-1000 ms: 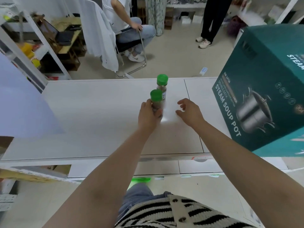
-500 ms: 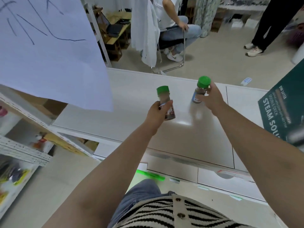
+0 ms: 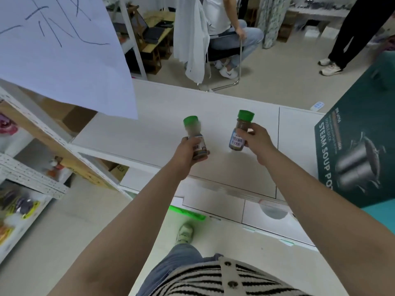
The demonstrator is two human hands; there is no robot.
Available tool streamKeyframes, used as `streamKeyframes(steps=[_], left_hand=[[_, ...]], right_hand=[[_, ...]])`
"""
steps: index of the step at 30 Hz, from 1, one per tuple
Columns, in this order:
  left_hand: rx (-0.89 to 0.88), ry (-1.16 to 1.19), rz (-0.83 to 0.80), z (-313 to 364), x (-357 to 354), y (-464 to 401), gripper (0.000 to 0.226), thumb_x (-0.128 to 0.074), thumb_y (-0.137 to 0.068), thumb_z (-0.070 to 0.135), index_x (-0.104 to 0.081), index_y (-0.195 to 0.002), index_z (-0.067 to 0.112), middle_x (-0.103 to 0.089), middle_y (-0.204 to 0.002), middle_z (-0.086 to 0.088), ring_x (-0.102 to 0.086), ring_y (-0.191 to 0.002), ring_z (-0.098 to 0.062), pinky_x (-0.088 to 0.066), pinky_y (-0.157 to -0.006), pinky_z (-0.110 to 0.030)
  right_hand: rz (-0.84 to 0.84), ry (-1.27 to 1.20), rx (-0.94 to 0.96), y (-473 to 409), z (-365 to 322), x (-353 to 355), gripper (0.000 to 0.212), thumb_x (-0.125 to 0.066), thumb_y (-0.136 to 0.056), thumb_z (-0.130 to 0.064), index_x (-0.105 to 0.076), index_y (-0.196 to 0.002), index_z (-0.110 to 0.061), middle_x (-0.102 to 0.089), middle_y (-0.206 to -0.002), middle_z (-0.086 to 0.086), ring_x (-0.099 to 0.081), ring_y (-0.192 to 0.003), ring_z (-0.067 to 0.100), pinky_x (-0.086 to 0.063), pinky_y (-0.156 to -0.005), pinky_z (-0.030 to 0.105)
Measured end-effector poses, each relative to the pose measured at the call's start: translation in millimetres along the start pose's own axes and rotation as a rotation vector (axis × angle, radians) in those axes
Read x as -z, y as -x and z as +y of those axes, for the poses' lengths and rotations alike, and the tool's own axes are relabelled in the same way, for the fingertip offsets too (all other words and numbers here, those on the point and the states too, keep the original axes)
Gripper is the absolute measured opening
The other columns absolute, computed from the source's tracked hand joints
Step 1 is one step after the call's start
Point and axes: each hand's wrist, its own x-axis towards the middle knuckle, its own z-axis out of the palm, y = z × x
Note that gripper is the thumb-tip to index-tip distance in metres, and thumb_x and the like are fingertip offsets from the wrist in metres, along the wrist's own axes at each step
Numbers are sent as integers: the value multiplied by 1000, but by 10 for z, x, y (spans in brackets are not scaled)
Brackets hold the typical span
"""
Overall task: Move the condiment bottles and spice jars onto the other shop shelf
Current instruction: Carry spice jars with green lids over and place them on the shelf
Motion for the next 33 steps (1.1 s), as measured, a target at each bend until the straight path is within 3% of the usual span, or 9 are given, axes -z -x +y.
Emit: streamKeyframes(steps=[3, 5, 9, 13, 17, 21, 28, 33], left_hand=[[-38, 61, 84, -198, 196, 300, 22, -47, -96, 12, -44, -116, 6, -60, -92, -12, -65, -78, -27, -55, -68, -32], [-59, 83, 158, -323, 384, 522, 26, -51, -95, 11, -46, -119, 6, -61, -96, -13, -66, -83, -30, -56, -70, -32], [-80, 110, 297, -522, 808, 985, 27, -58, -92, 13, -50, -117, 7, -63, -98, -15, -65, -90, -33, -56, -74, -34], [-98, 118, 449, -703, 1279, 1417, 26, -60, -90, 14, -52, -114, 7, -63, -99, -15, -66, -86, -30, -56, -81, -38], [-113, 142, 572, -843, 1774, 1878, 29, -61, -90, 15, -52, -117, 7, -63, -98, -14, -65, -79, -24, -56, -77, -34], [-133, 222, 691, -982, 2354, 2420, 31, -61, -90, 14, -52, -119, 7, -63, -99, -15, -64, -79, -25, -55, -79, -34], [-151, 327, 873, -1353, 3672, 3650, 30, -63, -89, 16, -53, -117, 7, -64, -97, -10, -64, -75, -18, -55, -77, -28], [-147, 345, 1003, -1581, 4668, 4572, 25, -62, -89, 15, -55, -113, 9, -63, -93, -7, -63, -74, -14, -54, -62, -16]], right_hand=[[-117, -75, -46, 409, 7, -80, 28, -58, -92, -17, -58, -118, -4, -60, -101, 13, -61, -81, 21, -53, -78, 32], [-197, -60, -59, 642, 53, -222, 27, -57, -93, -18, -58, -116, -5, -60, -101, 12, -61, -81, 20, -53, -81, 34], [-361, -61, -65, 1054, 139, -675, 23, -56, -93, -16, -58, -114, -8, -62, -93, 5, -62, -81, 18, -55, -78, 31], [-524, -49, -92, 1427, 192, -1159, 22, -57, -94, -17, -57, -115, -10, -61, -91, 2, -63, -80, 19, -55, -71, 32], [-659, -10, -98, 1819, 190, -1689, 24, -58, -93, -21, -56, -114, -9, -60, -93, 4, -65, -77, 19, -57, -60, 29], [-806, 83, -62, 2271, 209, -2336, 19, -57, -94, -22, -55, -109, -12, -59, -89, 1, -64, -79, 18, -56, -76, 43], [-1020, 245, -16, 3432, 318, -3699, 27, -56, -95, -23, -56, -115, -7, -58, -101, 11, -61, -81, 17, -54, -69, 31], [-1151, 333, 10, 4354, 458, -4708, 20, -56, -94, -28, -57, -106, -11, -61, -99, 12, -63, -80, 19, -55, -74, 38]])
